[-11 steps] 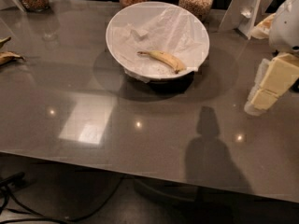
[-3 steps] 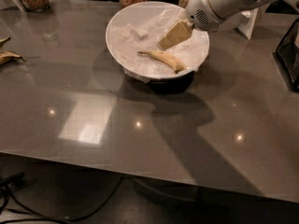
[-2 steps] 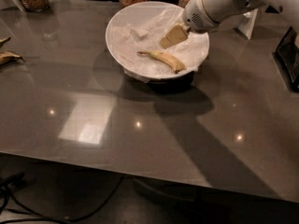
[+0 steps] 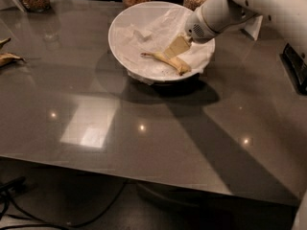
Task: Pick banana from white bowl
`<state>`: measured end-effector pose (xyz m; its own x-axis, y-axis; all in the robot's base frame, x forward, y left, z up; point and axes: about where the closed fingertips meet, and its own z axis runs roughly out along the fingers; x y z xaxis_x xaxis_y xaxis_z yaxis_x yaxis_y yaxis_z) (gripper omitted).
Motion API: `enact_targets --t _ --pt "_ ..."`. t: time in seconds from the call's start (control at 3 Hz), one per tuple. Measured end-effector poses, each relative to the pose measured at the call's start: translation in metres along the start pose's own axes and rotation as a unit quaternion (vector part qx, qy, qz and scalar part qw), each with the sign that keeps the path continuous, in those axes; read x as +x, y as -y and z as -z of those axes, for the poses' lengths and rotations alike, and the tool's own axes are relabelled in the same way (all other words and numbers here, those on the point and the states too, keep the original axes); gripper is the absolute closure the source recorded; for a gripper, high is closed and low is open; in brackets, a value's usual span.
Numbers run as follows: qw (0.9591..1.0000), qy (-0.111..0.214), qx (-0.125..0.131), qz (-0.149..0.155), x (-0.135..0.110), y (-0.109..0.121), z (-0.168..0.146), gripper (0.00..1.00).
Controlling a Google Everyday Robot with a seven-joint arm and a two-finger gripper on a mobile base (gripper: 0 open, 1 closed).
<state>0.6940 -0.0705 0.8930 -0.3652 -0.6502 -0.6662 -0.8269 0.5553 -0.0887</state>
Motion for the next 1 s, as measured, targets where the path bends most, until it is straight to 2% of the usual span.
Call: enact_targets --t 0.33,1.0 --pt "0.9997 -0.018 -0.006 -0.016 0.015 0.002 -0.012 0.46" --pt "0.998 -0.048 -0.002 -0.042 0.043 0.01 -0.02 0.5"
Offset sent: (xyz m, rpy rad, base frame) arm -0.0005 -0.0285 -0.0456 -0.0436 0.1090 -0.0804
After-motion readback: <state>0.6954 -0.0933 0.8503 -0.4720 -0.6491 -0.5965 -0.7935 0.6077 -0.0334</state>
